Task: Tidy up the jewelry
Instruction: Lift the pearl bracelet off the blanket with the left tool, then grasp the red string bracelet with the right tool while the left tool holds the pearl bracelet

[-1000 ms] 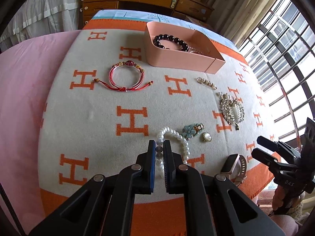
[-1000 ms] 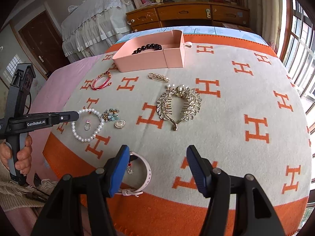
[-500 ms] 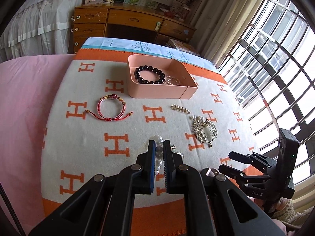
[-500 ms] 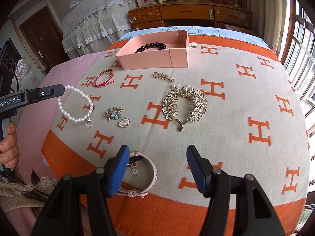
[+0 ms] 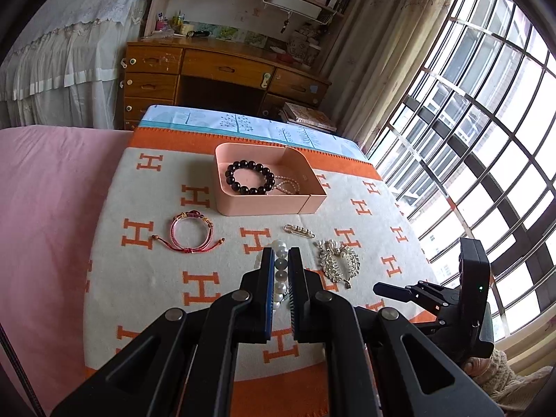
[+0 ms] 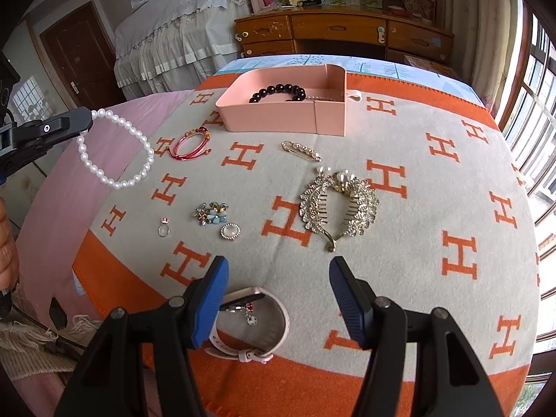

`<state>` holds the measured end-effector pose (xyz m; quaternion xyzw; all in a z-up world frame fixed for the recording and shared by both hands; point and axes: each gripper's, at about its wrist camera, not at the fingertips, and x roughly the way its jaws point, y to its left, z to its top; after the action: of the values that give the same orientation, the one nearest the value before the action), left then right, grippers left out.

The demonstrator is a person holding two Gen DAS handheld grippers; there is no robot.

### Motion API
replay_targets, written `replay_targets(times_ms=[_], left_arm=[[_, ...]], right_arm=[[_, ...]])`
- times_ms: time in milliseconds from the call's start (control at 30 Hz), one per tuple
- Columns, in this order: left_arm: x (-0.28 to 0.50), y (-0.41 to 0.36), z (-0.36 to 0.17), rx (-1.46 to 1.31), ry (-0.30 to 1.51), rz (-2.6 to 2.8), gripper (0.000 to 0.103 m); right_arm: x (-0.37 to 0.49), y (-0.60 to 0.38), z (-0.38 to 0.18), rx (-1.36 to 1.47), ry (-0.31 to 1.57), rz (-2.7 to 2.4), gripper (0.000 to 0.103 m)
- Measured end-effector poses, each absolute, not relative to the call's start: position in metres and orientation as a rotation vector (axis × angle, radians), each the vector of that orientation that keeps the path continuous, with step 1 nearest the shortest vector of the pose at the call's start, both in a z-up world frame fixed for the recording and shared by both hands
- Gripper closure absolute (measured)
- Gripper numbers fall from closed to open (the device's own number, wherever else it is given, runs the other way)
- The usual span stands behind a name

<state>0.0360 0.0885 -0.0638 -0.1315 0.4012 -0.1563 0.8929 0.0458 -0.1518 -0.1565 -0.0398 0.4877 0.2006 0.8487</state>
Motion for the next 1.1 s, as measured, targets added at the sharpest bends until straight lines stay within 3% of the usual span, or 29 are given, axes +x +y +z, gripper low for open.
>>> replay_targets(times_ms=[400,600,733,1033,1100], left_arm=[[0.041,0.115,-0.069,-0.251,0.81,-0.165,0.098],[0.047,0.131,-0.08,-0.266,0.814,-0.113,0.098],[0.05,0.138,-0.086,-0.285,0.823,-0.11,0.098],[0.053,0.152,-0.091,-0.311,0.819,-0.119,0.098],[0.054,0.154,-0.091,-0.313,0.819,-0.12,0.098]], right_arm=[[0.106,-0.069,-0.147,-0.161,1.055,0.514,0.043],[0.15,-0.029,-0.156,-0.106,1.134,0.543,0.054],[0.177,-0.006,-0.17,-0.068,1.202,0.544,0.068],[0.205,0.025,-0.205,-0.095,1.296,0.467,0.079],[0.207,0.029,-0.208,-0.11,1.298,0.462,0.086]])
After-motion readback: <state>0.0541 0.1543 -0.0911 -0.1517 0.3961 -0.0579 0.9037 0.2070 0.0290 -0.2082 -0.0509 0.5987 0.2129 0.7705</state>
